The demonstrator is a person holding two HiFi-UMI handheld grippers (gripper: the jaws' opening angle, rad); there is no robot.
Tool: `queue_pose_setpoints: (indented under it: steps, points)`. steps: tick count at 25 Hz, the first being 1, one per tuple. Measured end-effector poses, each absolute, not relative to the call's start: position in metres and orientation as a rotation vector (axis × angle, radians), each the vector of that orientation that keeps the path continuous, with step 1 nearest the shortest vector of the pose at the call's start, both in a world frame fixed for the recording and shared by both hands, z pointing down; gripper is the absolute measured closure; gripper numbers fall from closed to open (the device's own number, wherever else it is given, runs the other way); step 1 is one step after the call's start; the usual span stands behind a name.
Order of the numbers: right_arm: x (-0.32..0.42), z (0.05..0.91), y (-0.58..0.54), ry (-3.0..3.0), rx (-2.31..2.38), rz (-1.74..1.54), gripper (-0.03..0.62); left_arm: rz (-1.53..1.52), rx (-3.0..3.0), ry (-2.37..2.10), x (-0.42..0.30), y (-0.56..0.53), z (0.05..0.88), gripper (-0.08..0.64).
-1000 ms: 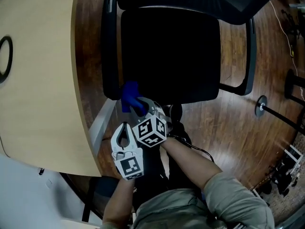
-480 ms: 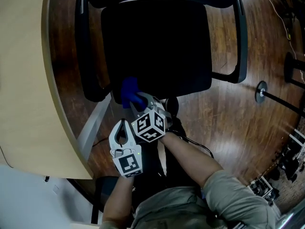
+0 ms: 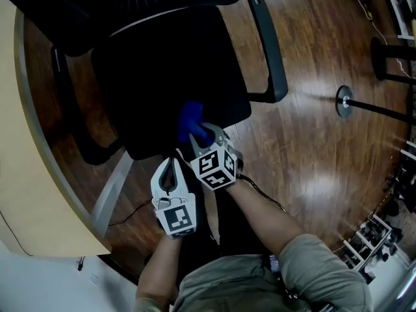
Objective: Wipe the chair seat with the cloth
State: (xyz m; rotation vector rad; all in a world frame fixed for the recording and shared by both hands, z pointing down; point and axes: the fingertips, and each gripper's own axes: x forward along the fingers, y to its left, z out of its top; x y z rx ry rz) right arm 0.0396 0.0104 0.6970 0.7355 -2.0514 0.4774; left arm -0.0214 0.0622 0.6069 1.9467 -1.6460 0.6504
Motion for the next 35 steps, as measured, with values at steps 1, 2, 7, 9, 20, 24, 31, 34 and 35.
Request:
queue_pose_setpoints:
  steps: [1,2,7,9,20,24,31,34,35]
  points:
    - [0.055,0.697,0.006,-2.037,0.765,0.49,0.491,0.646,1.965,-1.633,-0.011,0.057,0.605,0.555]
    - [0.069,0.697,0.002,-2.023,0.795,0.504,0.491,0.644,1.981,-1.617,-0.001,0.052,0.603,0.555]
    - [0.135,0.703,-0.011,-1.956,0.931,0.585,0.491,0.633,2.039,-1.58,0.038,0.032,0.606,0.555]
    - [0.158,0.706,-0.015,-1.934,0.976,0.615,0.491,0.64,2.054,-1.565,0.053,0.026,0.609,0.555]
    - [0.233,0.736,-0.014,-1.842,1.06,0.725,0.491,0.676,2.078,-1.505,0.11,0.014,0.63,0.555]
    - [0.239,0.754,-0.014,-1.846,1.046,0.737,0.491,0.688,2.081,-1.502,0.126,0.012,0.637,0.555]
    - [0.244,0.737,-0.007,-1.843,1.005,0.801,0.491,0.718,2.068,-1.556,0.125,0.012,0.604,0.555]
    - [0.243,0.706,-0.017,-1.889,0.952,0.765,0.491,0.693,2.032,-1.633,0.117,0.002,0.575,0.555]
    - [0.242,0.695,-0.022,-1.91,0.93,0.742,0.491,0.677,2.016,-1.666,0.113,-0.001,0.565,0.555]
